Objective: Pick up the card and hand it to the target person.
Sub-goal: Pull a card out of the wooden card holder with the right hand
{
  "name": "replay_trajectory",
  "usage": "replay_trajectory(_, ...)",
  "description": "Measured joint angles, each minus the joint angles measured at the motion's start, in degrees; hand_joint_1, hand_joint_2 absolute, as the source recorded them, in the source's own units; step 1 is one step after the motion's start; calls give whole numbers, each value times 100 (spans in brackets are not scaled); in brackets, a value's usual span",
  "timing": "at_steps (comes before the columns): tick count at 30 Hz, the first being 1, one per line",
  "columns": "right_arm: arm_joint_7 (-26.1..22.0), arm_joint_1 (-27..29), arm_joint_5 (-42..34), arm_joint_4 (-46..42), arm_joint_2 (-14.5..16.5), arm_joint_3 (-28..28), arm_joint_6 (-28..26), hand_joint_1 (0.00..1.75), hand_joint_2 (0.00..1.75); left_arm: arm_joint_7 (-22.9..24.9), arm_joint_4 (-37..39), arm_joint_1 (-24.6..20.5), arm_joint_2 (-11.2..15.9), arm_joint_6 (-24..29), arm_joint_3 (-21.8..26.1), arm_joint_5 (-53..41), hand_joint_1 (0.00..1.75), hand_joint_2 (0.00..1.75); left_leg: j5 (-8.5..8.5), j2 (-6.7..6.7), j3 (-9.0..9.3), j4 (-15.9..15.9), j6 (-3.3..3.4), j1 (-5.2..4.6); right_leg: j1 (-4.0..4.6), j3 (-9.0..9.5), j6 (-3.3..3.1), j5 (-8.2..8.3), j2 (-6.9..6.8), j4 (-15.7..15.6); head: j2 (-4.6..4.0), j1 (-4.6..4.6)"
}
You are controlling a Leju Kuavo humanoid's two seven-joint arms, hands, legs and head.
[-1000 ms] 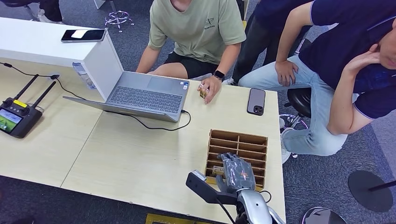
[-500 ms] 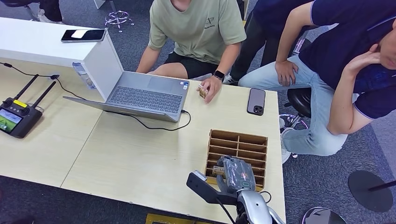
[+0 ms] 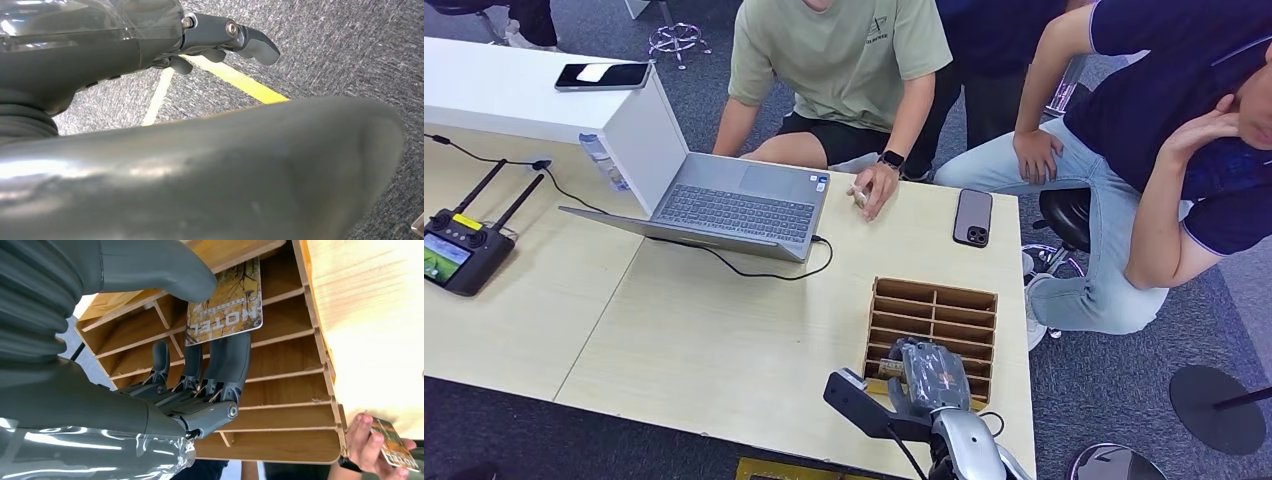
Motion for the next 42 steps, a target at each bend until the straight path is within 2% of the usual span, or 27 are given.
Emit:
replay_trajectory(4,-1,4,-21,50,1,2,16,106,175,12,0,0,0,0,-40,-6,0,0,0,0,0,0,0,0,0,0,0,0,0,0,0,0)
replay_trajectory(8,-1,1,-45,84,2,0,21,141,175,22,0,0,0,0,-45,-36,0,0,0,0,0,0,0,0,0,1,0,0,0,0,0,0)
replay_trajectory(15,-5,-2,-107,120,16,3,20,173,175,24,-1,-1,0,0,-45,-74,0,0,0,0,2,0,0,0,0,1,0,0,0,0,0,0)
replay_trajectory(19,-7,-2,-107,129,17,4,-1,175,175,23,0,0,-2,-2,-45,-74,0,0,0,0,3,0,0,0,0,3,0,0,0,0,0,1)
replay_trajectory(23,-7,-2,-108,135,17,4,-10,175,175,0,-1,0,-2,-8,-45,-73,0,175,1,0,4,0,-1,0,0,4,0,0,0,0,0,0)
replay_trajectory(29,-15,-7,-157,135,17,10,-159,175,175,-111,0,-1,-4,7,-45,-55,0,175,1,0,4,0,-1,0,0,5,0,0,0,0,0,0)
replay_trajectory(34,-342,-292,-490,137,29,71,-1087,175,175,-152,-1,-2,-9,20,-45,-10,0,175,2,0,3,0,-2,0,0,4,1,3,2,1,0,-1)
replay_trajectory(36,-603,-546,-922,158,72,100,-1471,175,175,-163,-1,-4,-12,-5,-46,-45,0,175,4,1,4,0,-2,0,0,5,1,3,5,2,0,0)
replay_trajectory(42,-1825,-1335,-3104,532,288,150,-2534,175,175,-160,-1,-44,-22,-93,-113,-248,0,175,10,0,1,0,-3,1,0,4,1,4,0,2,0,0)
